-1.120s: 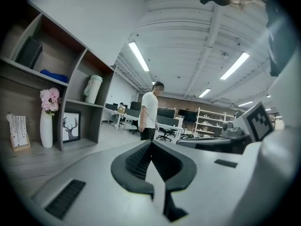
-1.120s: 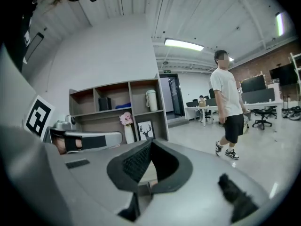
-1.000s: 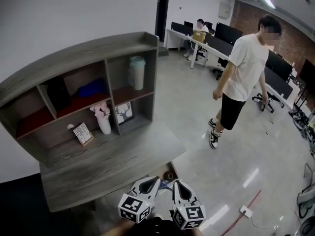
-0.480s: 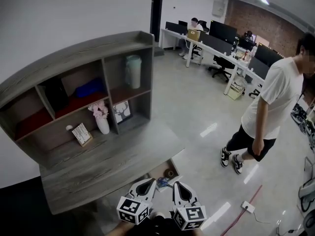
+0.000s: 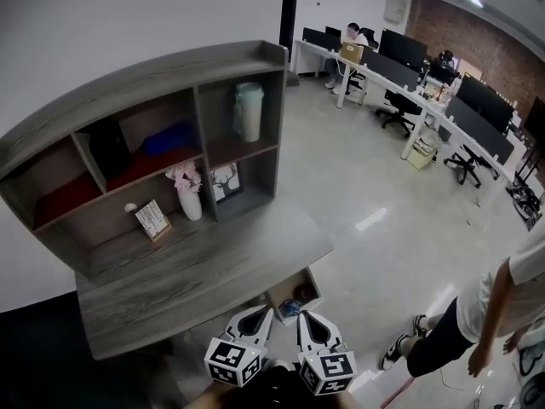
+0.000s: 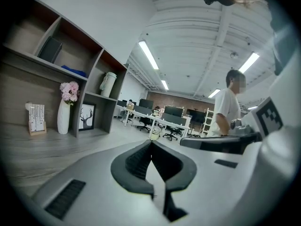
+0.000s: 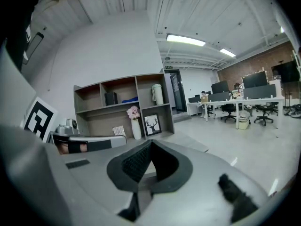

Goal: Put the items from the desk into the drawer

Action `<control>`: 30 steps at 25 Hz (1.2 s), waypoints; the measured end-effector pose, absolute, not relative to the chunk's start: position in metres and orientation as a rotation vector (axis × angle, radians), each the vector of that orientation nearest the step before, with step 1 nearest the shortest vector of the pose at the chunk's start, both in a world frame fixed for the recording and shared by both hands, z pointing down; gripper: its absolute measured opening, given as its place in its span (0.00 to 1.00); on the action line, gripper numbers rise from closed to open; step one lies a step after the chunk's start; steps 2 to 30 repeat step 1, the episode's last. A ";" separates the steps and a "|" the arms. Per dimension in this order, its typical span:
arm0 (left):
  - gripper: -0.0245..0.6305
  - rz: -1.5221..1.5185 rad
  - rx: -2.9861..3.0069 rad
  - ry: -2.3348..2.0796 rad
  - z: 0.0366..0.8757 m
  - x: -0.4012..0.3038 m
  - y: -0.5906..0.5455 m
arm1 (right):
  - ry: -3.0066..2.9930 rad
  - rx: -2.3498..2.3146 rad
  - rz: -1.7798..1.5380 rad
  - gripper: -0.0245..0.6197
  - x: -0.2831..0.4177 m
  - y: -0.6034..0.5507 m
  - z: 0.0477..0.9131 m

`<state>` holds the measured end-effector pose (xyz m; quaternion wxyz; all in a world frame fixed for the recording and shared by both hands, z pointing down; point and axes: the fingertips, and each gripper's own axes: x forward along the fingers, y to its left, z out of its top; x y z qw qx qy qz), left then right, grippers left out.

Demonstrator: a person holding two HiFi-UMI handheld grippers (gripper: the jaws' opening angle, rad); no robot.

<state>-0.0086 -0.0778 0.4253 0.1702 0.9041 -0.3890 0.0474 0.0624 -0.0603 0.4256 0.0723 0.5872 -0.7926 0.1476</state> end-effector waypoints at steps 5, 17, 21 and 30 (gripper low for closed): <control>0.05 0.137 2.567 -1.105 0.427 -0.009 -0.079 | -2.381 1.765 0.446 0.05 0.062 -0.061 0.427; 0.05 0.137 2.567 -1.105 0.427 -0.009 -0.079 | -2.381 1.765 0.446 0.05 0.062 -0.061 0.427; 0.05 0.137 2.567 -1.105 0.427 -0.009 -0.079 | -2.381 1.765 0.446 0.05 0.062 -0.061 0.427; 0.05 0.137 2.567 -1.105 0.427 -0.009 -0.079 | -2.381 1.765 0.446 0.05 0.062 -0.061 0.427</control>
